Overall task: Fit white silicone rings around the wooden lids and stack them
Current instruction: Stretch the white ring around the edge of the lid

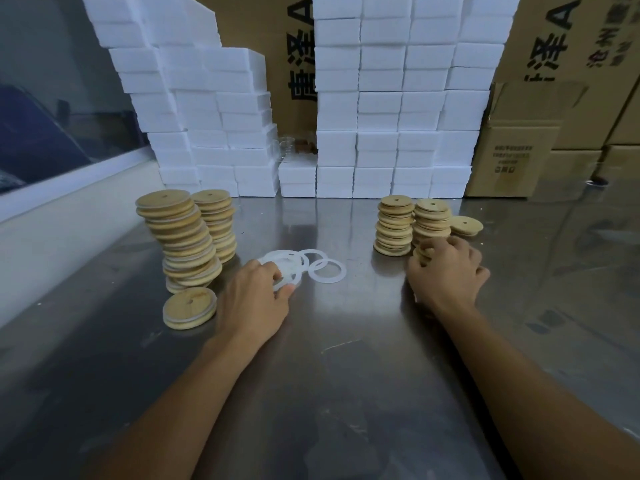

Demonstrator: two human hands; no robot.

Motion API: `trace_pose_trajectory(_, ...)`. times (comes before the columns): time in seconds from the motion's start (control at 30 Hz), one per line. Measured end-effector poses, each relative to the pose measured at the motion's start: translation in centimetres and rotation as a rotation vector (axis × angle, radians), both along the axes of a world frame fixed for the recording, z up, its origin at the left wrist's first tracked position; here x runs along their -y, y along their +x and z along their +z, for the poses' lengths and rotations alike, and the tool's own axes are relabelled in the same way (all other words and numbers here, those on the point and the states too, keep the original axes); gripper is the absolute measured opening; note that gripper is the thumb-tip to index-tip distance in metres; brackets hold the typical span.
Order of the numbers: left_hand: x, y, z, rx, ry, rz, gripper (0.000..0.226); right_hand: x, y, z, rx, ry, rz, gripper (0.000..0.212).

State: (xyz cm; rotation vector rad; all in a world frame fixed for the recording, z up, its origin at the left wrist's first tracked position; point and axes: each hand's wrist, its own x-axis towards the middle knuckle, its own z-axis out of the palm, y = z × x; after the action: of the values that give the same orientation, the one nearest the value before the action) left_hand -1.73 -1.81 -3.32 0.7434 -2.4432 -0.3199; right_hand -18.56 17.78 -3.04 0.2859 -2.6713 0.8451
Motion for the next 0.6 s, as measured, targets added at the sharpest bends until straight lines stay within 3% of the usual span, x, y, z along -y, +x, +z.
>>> trace_pose_trajectory(0.2,0.2,0.1,-0.2,0.037,-0.073,-0.008,0.02,-0.1,-0.3,0.1,0.046,0.015,-0.038,0.034)
trace_pose_trajectory(0.3,-0.1,0.0,-0.3,0.003,-0.157,-0.138,0.026,0.1,0.0,0.1,0.002,-0.016,-0.035,0.04)
trace_pose_trajectory(0.47,-2.4,-1.0,-0.8,0.245,-0.251,-0.322,0.051,1.4,1.6,0.0,-0.097,-0.265,0.219,0.046)
trace_pose_trajectory(0.6,-2.4,-1.0,-0.7,0.283,-0.207,-0.311,0.045,2.8,2.6,-0.2,-0.117,-0.362,0.353,0.043)
